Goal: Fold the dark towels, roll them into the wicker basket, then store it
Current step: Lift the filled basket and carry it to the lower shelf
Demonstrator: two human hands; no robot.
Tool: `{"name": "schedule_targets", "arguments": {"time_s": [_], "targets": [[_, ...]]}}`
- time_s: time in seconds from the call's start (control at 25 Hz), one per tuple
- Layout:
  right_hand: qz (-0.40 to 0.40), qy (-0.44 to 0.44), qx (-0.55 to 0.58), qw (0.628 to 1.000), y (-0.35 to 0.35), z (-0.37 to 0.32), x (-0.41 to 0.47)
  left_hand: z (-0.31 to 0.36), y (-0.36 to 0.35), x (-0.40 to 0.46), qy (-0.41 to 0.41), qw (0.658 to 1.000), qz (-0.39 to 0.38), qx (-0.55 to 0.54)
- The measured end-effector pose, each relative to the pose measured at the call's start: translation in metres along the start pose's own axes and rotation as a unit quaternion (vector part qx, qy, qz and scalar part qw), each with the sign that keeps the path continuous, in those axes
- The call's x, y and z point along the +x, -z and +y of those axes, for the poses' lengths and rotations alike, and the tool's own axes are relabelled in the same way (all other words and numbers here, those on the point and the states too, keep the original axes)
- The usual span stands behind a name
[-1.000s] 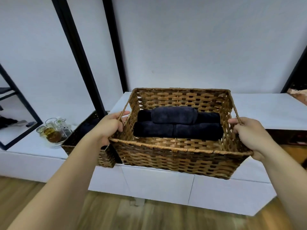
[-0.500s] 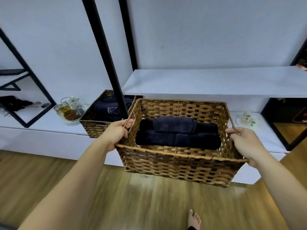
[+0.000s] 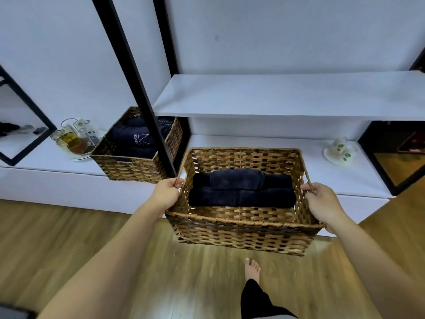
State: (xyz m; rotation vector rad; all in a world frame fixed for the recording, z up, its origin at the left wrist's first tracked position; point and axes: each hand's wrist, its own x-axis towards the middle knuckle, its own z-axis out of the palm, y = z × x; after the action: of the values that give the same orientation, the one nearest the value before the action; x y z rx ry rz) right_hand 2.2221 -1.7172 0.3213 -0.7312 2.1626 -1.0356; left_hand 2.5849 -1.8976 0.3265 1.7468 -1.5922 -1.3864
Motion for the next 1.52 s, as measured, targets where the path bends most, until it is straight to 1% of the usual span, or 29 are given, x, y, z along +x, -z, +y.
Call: {"name": "schedule_targets", "arguments": {"time_s": [0.16, 0.44, 0.68, 0.8, 0.92, 1.0, 1.08, 1.16, 1.24, 1.28, 1.4, 1.44, 1.48, 1.52], "targets": [[-0.002, 0.007, 0.016, 1.0, -0.021, 0.005, 0.04, 0.004, -0.016, 0.045, -0.001, 1.0, 0.017, -0.01], [0.0, -0.005, 0.025, 1.0, -0.06, -0.008, 0.163, 0.013, -0.044, 0.165, 0.029, 0.999, 0.036, 0.023], [-0.016, -0.034, -0.037, 0.999, -0.087, -0.008, 0.248, 0.017, -0.087, 0.23, 0.083, 0.994, 0.071, -0.001], [-0.018, -0.054, -0.056, 0.997, -0.095, 0.004, 0.267, 0.014, -0.102, 0.246, 0.091, 0.994, 0.064, -0.014], [-0.005, -0.062, -0.035, 0.997, -0.101, 0.001, 0.282, 0.017, -0.106, 0.261, 0.083, 0.994, 0.071, -0.033], [0.032, -0.074, -0.018, 0.997, -0.105, -0.007, 0.291, 0.017, -0.104, 0.269, 0.075, 0.988, 0.102, -0.087], [0.066, -0.116, 0.005, 0.991, -0.107, -0.007, 0.294, 0.015, -0.105, 0.268, 0.082, 0.977, 0.144, -0.135], [0.062, -0.157, 0.024, 0.985, -0.107, -0.001, 0.285, 0.009, -0.113, 0.258, 0.123, 0.971, 0.161, -0.125], [0.052, -0.181, 0.048, 0.981, -0.107, 0.008, 0.27, 0.005, -0.119, 0.247, 0.187, 0.966, 0.141, -0.105], [0.054, -0.187, 0.059, 0.979, -0.107, 0.013, 0.263, 0.003, -0.12, 0.241, 0.213, 0.962, 0.126, -0.115], [0.08, -0.204, 0.078, 0.973, -0.111, 0.027, 0.239, 0.0, -0.119, 0.223, 0.234, 0.939, 0.12, -0.221], [0.096, -0.216, 0.107, 0.966, -0.113, 0.03, 0.229, -0.003, -0.119, 0.218, 0.233, 0.935, 0.123, -0.236], [0.113, -0.233, 0.162, 0.952, -0.117, 0.032, 0.218, -0.006, -0.12, 0.211, 0.232, 0.935, 0.128, -0.236], [0.13, -0.252, 0.232, 0.93, -0.121, 0.031, 0.208, -0.007, -0.122, 0.205, 0.236, 0.932, 0.133, -0.24]]}}
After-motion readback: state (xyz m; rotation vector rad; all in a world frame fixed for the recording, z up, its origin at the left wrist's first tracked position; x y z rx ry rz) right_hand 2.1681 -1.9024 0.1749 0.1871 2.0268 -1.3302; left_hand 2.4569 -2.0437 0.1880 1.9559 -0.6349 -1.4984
